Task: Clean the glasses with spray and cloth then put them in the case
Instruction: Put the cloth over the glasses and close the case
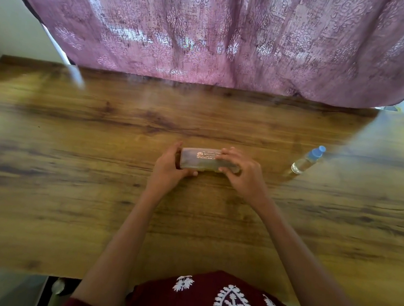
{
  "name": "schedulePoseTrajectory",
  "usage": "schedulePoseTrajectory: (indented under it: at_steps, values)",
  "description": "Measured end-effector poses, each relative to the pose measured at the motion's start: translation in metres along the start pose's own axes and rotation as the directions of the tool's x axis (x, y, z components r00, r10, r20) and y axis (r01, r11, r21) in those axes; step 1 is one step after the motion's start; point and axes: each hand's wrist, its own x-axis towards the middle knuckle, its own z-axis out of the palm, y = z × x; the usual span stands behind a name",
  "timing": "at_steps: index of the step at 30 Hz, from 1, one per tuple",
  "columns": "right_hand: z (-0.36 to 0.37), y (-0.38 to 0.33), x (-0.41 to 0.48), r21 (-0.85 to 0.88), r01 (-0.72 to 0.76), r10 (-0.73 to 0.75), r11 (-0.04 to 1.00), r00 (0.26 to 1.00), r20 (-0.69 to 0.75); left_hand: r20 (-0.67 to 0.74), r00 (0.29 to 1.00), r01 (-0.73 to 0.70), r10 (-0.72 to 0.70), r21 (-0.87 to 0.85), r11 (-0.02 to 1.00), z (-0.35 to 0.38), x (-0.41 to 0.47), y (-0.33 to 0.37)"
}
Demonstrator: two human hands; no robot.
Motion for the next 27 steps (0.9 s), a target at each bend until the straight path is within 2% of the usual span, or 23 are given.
schedulePoseTrajectory:
  at_steps: [5,9,11,13,15,17,19,22,25,27]
  values:
    - [0.0,0.0,-0.002,0.032,-0.015,0.015,0.999,1.0,0.005,0.032,0.999,0.004,-0.004,0.011,1.0,-0.002,-0.003,0.0]
    - [0.001,0.0,-0.005,0.027,-0.02,0.02,0.999,1.0,0.017,0.123,0.985,0.138,-0.118,-0.173,0.975,-0.008,-0.005,0.005]
    - [0.001,0.001,-0.006,0.05,-0.072,0.071,0.996,0.997,0.019,0.099,0.983,0.174,-0.155,-0.239,0.955,-0.009,-0.004,0.005]
    - [0.001,0.0,-0.008,0.122,-0.198,0.2,0.973,0.98,0.0,0.104,0.98,0.192,-0.17,-0.275,0.942,-0.009,-0.002,0.005]
    - [-0.002,-0.003,-0.009,0.242,-0.376,0.39,0.894,0.921,-0.011,0.128,0.975,0.212,-0.179,-0.328,0.921,-0.008,-0.002,0.005]
    - [-0.008,-0.003,-0.008,0.3,-0.553,0.563,0.777,0.824,0.061,0.141,0.976,0.21,-0.168,-0.37,0.905,-0.006,-0.002,0.006]
    - [-0.016,-0.001,-0.006,0.369,-0.643,0.638,0.671,0.754,0.154,0.15,0.972,0.229,-0.181,-0.427,0.875,-0.003,-0.001,0.011]
    - [-0.026,0.001,-0.007,0.613,-0.637,0.651,0.468,0.717,0.248,0.169,0.965,0.26,-0.202,-0.484,0.835,0.002,0.0,0.024]
    - [-0.035,0.001,-0.007,0.727,-0.62,0.67,0.296,0.677,0.304,0.169,0.966,0.256,-0.196,-0.514,0.819,0.011,0.003,0.034]
    - [-0.042,0.002,-0.005,0.778,-0.582,0.646,0.236,0.692,0.322,0.172,0.964,0.263,-0.201,-0.527,0.808,0.018,0.004,0.039]
